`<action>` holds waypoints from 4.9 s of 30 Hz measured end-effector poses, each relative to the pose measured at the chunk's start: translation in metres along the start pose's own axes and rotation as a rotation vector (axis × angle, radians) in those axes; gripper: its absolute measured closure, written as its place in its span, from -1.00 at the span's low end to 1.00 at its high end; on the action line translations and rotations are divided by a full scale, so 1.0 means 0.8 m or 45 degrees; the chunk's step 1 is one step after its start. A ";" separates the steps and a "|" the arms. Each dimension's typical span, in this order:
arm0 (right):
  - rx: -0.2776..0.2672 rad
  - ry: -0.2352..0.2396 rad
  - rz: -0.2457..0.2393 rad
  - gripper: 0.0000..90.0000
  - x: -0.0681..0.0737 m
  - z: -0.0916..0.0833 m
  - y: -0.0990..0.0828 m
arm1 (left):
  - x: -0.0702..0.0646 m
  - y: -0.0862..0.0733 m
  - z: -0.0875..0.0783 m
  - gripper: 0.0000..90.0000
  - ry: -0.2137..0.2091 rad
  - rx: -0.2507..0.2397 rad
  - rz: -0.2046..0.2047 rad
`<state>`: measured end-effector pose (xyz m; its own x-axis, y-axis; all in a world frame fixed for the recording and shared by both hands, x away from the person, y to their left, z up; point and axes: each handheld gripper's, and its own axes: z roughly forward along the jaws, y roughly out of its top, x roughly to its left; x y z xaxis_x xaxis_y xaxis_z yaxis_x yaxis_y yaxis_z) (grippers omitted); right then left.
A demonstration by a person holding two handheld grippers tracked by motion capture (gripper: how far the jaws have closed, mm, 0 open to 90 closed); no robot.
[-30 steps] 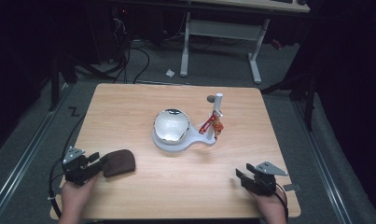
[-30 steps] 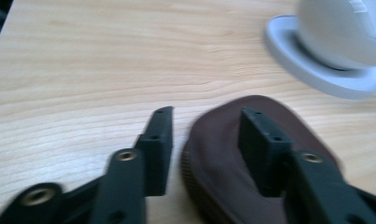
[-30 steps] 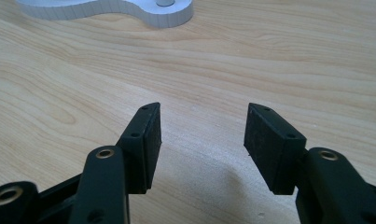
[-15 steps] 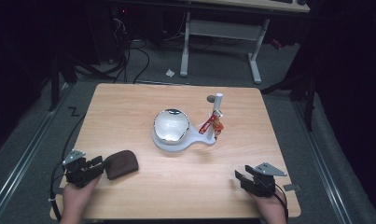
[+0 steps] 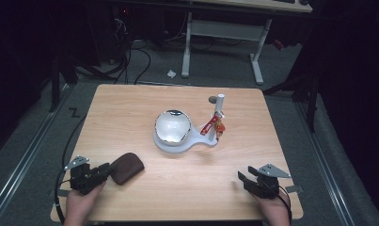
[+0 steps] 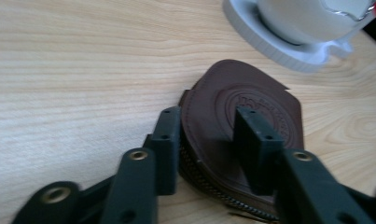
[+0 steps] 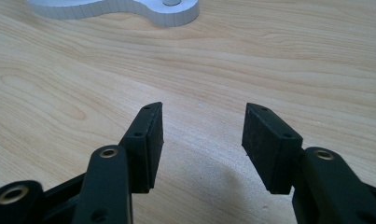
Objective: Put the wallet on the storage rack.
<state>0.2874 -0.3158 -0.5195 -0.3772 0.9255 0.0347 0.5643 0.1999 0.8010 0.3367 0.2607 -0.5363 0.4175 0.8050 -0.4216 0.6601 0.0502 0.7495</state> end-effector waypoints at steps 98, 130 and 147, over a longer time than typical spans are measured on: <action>-0.021 -0.020 0.013 0.14 -0.003 0.006 0.001 | -0.096 0.019 -0.043 0.94 0.045 -0.342 0.345; -0.056 0.021 -0.029 0.14 -0.005 -0.003 0.003 | -0.143 0.091 -0.003 0.94 0.062 -0.325 0.404; -0.060 0.013 -0.015 0.13 -0.009 -0.005 0.001 | -0.151 0.146 0.049 0.94 0.125 -0.266 0.456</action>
<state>0.2876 -0.3233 -0.5164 -0.3914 0.9197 0.0309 0.5245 0.1954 0.8287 0.3880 0.1463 -0.4176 0.5291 0.8454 -0.0730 0.3392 -0.1319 0.9314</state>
